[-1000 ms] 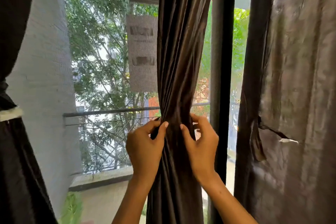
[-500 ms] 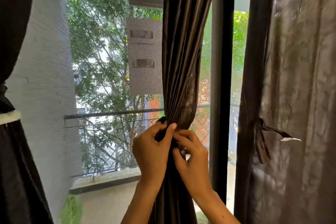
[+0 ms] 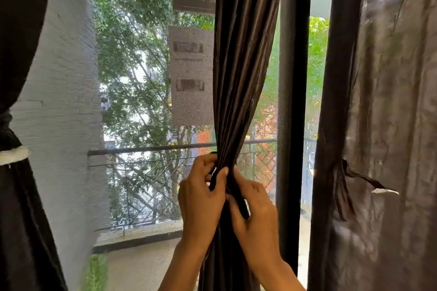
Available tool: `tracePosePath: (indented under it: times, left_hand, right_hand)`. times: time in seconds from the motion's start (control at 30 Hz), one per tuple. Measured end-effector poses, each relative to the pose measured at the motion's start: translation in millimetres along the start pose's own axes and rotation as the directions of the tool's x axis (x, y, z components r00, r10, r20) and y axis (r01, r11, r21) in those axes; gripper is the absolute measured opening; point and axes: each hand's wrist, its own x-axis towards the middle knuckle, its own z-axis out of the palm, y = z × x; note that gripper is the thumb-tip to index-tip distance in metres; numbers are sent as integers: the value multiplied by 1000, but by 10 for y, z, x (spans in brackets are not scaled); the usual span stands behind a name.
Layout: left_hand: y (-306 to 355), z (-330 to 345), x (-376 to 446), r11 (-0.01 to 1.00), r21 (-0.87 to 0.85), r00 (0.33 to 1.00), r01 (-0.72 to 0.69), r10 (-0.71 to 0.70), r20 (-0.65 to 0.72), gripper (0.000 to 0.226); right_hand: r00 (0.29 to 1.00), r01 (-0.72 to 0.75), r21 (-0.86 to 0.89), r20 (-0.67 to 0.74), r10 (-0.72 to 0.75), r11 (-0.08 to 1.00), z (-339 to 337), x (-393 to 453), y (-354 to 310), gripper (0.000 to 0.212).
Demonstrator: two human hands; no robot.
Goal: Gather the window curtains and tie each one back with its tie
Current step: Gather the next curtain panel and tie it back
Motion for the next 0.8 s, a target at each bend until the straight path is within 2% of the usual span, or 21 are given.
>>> tracePosePath:
  times: [0.07, 0.13, 0.27, 0.37, 0.43, 0.53, 0.63, 0.73, 0.8]
  left_hand:
    - [-3, -3, 47, 1000, -26, 995, 2, 0, 96, 34]
    - [3, -24, 117, 997, -70, 975, 17, -1, 222, 35]
    - [18, -48, 255, 941, -272, 889, 200, -57, 454, 35]
    - [-26, 14, 343, 897, -339, 841, 282, -62, 537, 34]
    - [-45, 61, 366, 862, -381, 816, 335, -63, 574, 35]
    - [-66, 129, 404, 819, -421, 794, 390, -67, 604, 37]
    - [-89, 172, 469, 804, -415, 762, 425, -71, 643, 42]
    - [-79, 201, 515, 801, -396, 752, 449, -100, 651, 42]
    - [-73, 217, 529, 821, -360, 757, 442, -126, 641, 43]
  right_hand:
    - [999, 38, 16, -1, -38, 999, -24, 29, 6, 56]
    - [1000, 27, 55, -4, -26, 998, -65, 48, 7, 47]
    - [999, -31, 147, -2, 32, 989, -203, 130, 54, 28]
    - [992, -33, 116, -114, 46, 993, -384, 233, 207, 11]
    - [988, -71, 77, -128, 81, 995, -510, 330, 329, 17]
    - [980, -185, 132, 102, 173, 974, -635, 469, 472, 31]
    - [948, -185, 143, 287, 138, 972, -681, 554, 597, 24]
    - [932, -170, 191, 349, 95, 967, -720, 642, 656, 18]
    - [951, -138, 202, 299, 73, 970, -752, 686, 691, 16]
